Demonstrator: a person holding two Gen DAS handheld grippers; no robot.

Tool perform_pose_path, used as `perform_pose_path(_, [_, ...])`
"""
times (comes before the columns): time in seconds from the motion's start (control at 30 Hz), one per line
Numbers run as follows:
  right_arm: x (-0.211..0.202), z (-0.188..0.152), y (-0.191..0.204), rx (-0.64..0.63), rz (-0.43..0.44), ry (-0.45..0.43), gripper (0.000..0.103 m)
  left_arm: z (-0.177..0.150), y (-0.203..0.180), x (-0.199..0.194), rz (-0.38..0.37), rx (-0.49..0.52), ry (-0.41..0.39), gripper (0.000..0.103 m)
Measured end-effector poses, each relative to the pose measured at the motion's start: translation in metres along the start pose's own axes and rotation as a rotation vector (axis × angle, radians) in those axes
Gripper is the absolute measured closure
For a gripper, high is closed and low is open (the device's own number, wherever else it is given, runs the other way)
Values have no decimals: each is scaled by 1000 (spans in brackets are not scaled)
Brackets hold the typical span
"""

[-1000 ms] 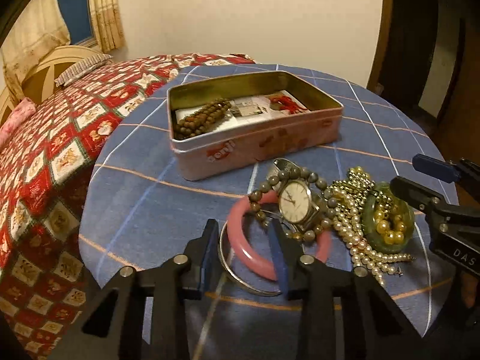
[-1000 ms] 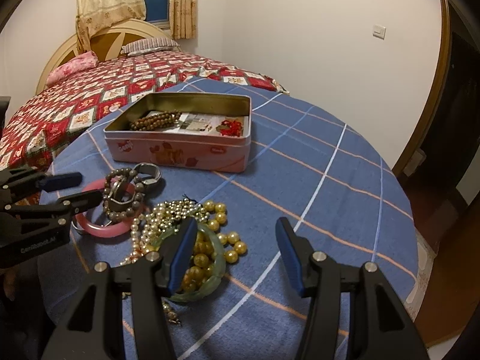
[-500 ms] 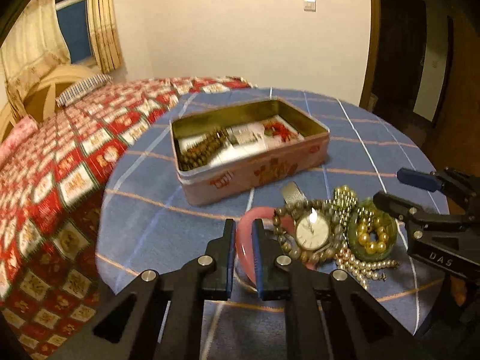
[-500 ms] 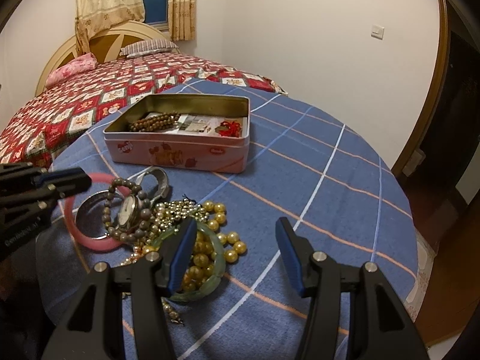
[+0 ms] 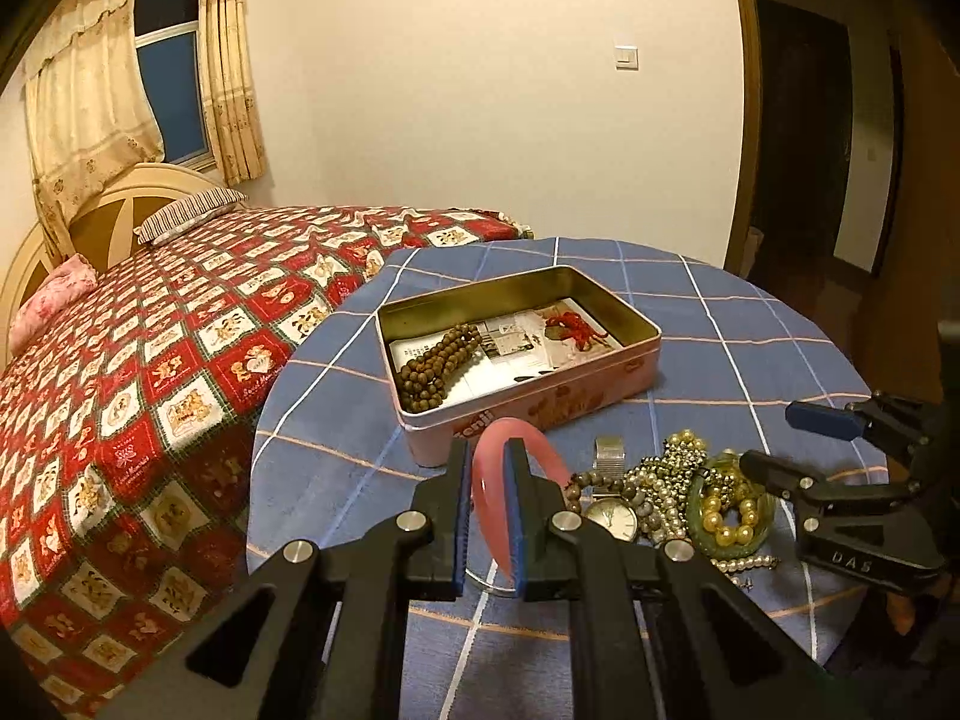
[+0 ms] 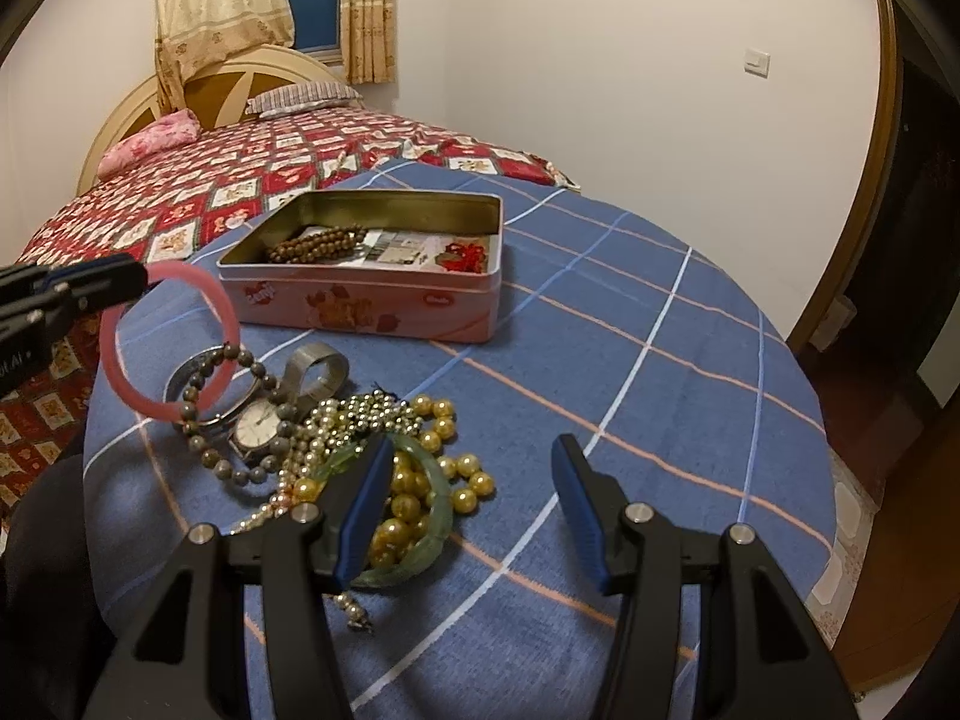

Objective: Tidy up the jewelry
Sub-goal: 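Grasp the pink bangle with the left gripper, then lift the pink bangle with the left gripper while the right gripper grasps a gold bead strand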

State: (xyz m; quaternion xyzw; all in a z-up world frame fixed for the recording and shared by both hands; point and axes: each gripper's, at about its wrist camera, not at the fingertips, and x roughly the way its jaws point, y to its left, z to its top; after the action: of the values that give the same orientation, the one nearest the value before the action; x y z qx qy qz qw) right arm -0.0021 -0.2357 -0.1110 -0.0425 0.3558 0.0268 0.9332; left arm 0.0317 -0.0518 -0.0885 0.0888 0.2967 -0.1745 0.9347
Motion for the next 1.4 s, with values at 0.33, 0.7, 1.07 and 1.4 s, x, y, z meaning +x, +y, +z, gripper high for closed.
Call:
perform_pose_path(0.33, [-4,0,8,-18,44,-18,56,0,12,-8,21,-41,-17,94])
perform_pose_path(0.7, [20,18,25,-76,78,10,58,7,19,-2,22,-49,-20,93])
perform_pose_path(1.07, [28,17,30,-100,116,58,96,4,24,6,11,-66,-1,93])
perform_pose_path(1.4, [2,28,28,-106,92,-27,96,10,24,2,10,-65,-14,93])
